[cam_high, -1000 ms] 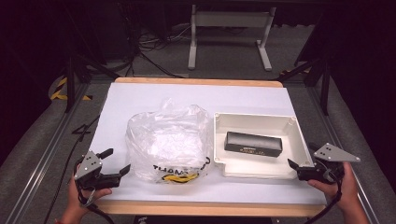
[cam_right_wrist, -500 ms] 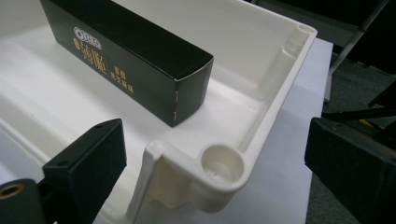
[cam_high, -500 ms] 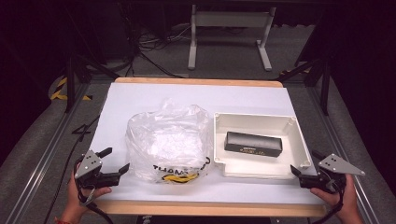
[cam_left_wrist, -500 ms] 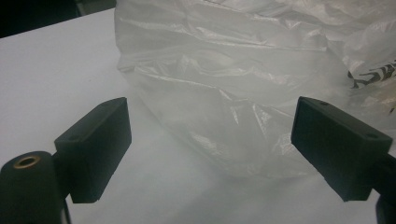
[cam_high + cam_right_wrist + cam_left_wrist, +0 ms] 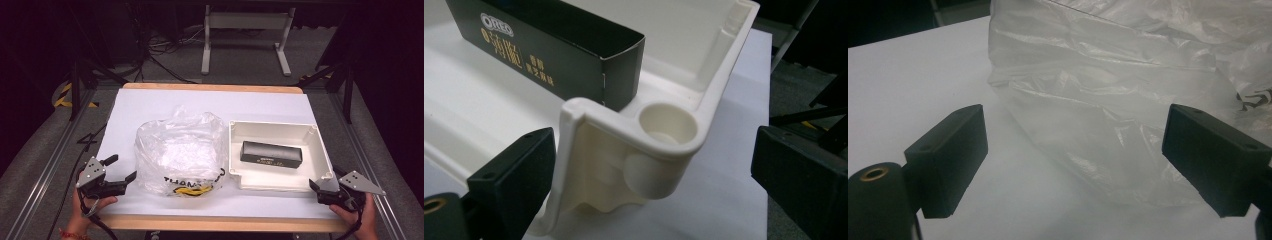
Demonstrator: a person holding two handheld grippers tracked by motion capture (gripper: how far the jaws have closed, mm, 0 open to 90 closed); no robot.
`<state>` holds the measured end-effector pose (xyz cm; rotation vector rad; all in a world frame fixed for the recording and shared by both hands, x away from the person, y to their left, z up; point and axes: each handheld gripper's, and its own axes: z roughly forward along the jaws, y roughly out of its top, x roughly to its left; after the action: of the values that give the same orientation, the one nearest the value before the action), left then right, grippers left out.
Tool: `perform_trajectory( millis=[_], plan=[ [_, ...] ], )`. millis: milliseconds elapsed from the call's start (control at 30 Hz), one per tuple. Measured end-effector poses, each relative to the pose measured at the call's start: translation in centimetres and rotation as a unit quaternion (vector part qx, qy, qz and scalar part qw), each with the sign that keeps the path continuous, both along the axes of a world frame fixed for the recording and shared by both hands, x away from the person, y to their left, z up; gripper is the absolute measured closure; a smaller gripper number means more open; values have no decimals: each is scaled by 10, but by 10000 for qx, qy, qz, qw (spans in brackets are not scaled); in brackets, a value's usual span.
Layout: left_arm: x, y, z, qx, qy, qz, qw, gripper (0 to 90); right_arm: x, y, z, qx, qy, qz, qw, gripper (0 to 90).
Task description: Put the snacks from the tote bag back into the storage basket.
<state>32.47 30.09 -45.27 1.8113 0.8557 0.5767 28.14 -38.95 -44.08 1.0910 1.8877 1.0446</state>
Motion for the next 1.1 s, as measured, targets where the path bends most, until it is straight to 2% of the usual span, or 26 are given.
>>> perform_trajectory(
  millis=[133,333,433,600,867,1100],
  plan=[
    [-2,1,0,6,-28,44,10000,114,-1,-2,-1,92,-53,-1,9999,55],
    [0,1,-3,70,1,55,10000,111,-1,-1,-2,51,5,6,10000,52],
    [0,0,-4,116,-5,-8,9999,109,0,-2,-3,112,20,12,9999,52],
    [0,1,-4,77,-14,-4,10000,105,-1,-5,-3,218,-18,-9,9998,53],
    [1,0,-4,78,23,-18,10000,103,-1,-4,-3,184,-3,36,9998,53],
    [1,0,-4,79,-21,17,10000,95,-2,-5,-3,223,-37,65,9997,53]
  ],
)
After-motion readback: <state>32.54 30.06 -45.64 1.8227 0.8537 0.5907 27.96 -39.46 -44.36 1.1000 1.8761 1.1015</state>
